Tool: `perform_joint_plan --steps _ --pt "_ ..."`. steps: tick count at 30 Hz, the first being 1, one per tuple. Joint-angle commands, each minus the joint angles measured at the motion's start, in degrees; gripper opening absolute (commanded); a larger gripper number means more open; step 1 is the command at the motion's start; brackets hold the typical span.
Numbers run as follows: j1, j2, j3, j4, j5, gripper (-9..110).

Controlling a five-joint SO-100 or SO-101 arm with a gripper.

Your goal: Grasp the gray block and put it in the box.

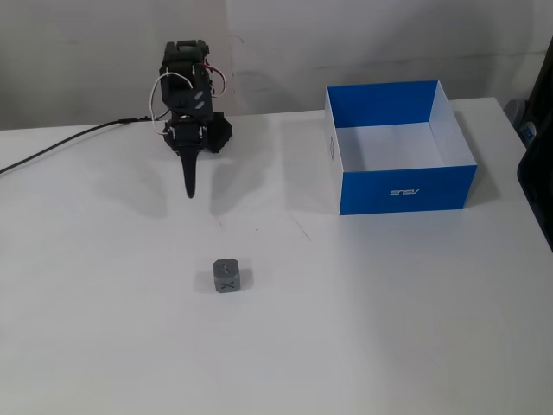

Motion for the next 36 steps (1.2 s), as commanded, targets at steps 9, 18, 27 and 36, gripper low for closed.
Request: perform_joint_plan --steps 9,18,27,36 --pt "3.43 -1.32 -14.50 6.50 -22.94 15" --pt "3.43 -10.90 -22.94 9.14 -54.05 21" --pt "-3.69 -10.20 -13.01 -6.50 -74.79 25" --pt "-4.04 -12.30 -9.58 -13.62 -81.21 32"
